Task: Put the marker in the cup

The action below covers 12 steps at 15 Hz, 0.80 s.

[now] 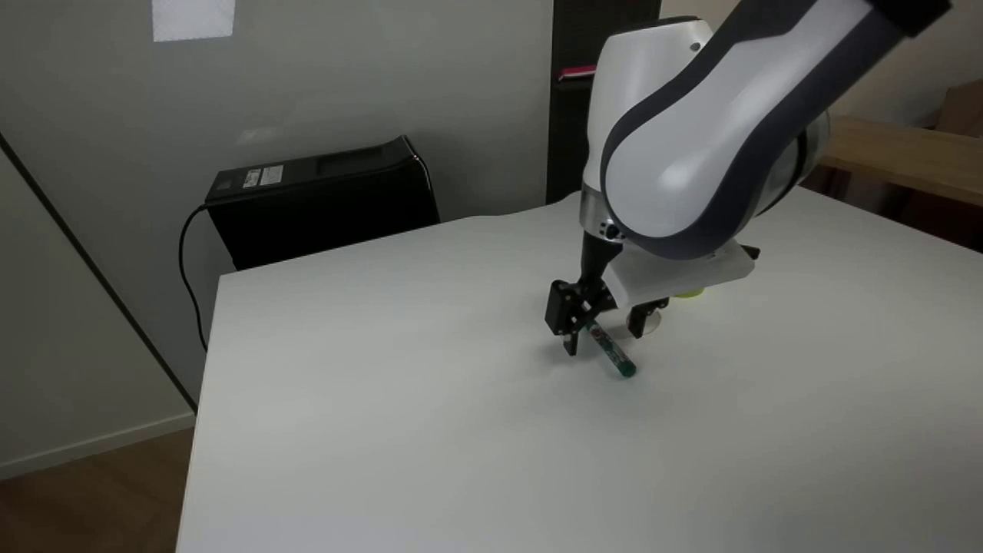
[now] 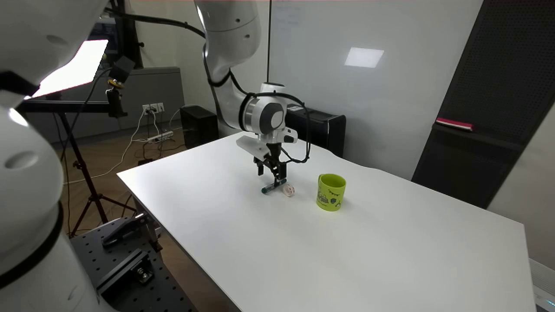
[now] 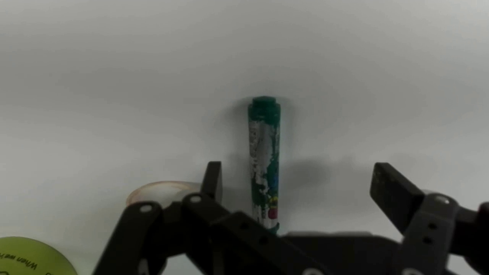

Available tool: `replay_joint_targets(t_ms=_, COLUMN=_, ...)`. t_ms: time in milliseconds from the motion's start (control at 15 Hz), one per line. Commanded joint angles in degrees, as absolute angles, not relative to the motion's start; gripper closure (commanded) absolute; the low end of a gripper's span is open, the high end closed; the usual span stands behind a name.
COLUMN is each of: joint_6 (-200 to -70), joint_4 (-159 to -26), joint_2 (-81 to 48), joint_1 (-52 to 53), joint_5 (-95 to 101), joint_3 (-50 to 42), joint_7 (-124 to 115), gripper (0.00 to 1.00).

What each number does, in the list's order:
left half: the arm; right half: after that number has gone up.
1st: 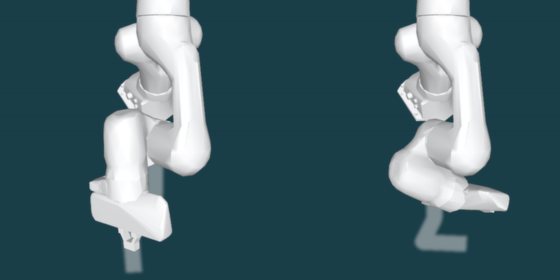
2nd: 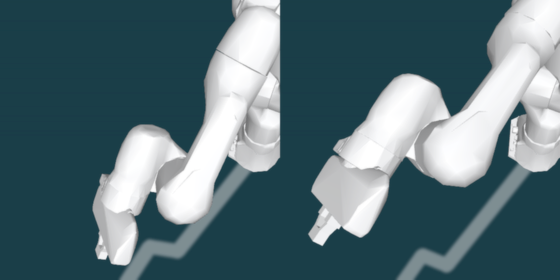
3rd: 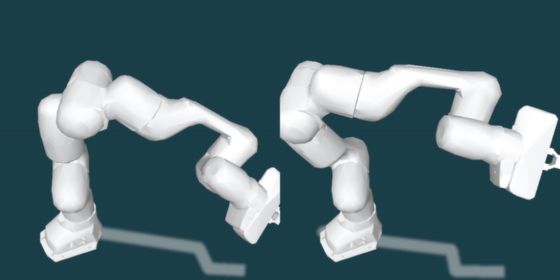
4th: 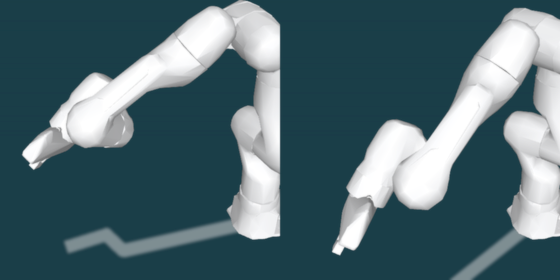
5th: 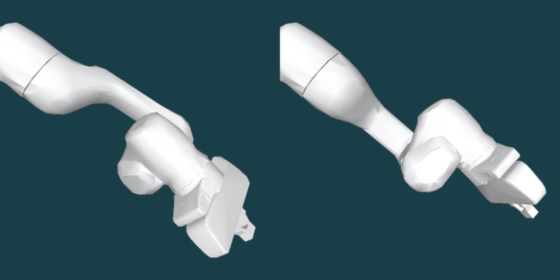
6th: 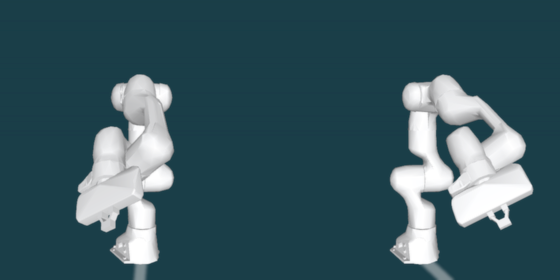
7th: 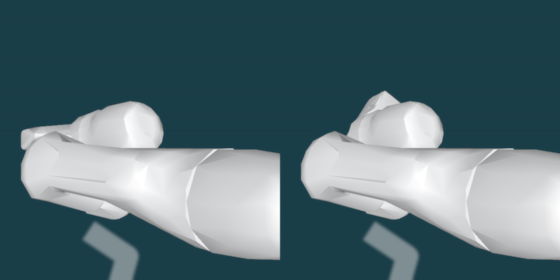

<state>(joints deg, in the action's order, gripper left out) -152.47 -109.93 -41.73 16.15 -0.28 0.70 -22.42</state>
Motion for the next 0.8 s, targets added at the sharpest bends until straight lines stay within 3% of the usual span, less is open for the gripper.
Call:
replay_joint_targets(t_ms=0, joint_6=-152.2, joint_4=-108.3, joint_2=-43.4, joint_1=17.5, joint_5=-0.6, joint_3=-0.9, joint_7=-23.9, gripper=0.00)
replay_joint_targets(t_ms=267, joint_6=-151.9, joint_4=-107.5, joint_2=-44.9, joint_1=17.9, joint_5=-0.7, joint_3=-1.6, joint_7=-24.3, gripper=0.00)
replay_joint_targets(t_ms=333, joint_6=-151.8, joint_4=-107.3, joint_2=-45.3, joint_1=18.1, joint_5=-0.7, joint_3=-1.8, joint_7=-24.4, gripper=0.25)
replay_joint_targets(t_ms=467, joint_6=-151.4, joint_4=-106.8, joint_2=-46.0, joint_1=18.5, joint_5=-0.5, joint_3=-2.3, joint_7=-25.0, gripper=0.32)
replay_joint_targets(t_ms=733, joint_6=-147.9, joint_4=-105.0, joint_2=-46.5, joint_1=19.0, joint_5=-0.4, joint_3=-3.2, joint_7=-25.9, gripper=0.60)
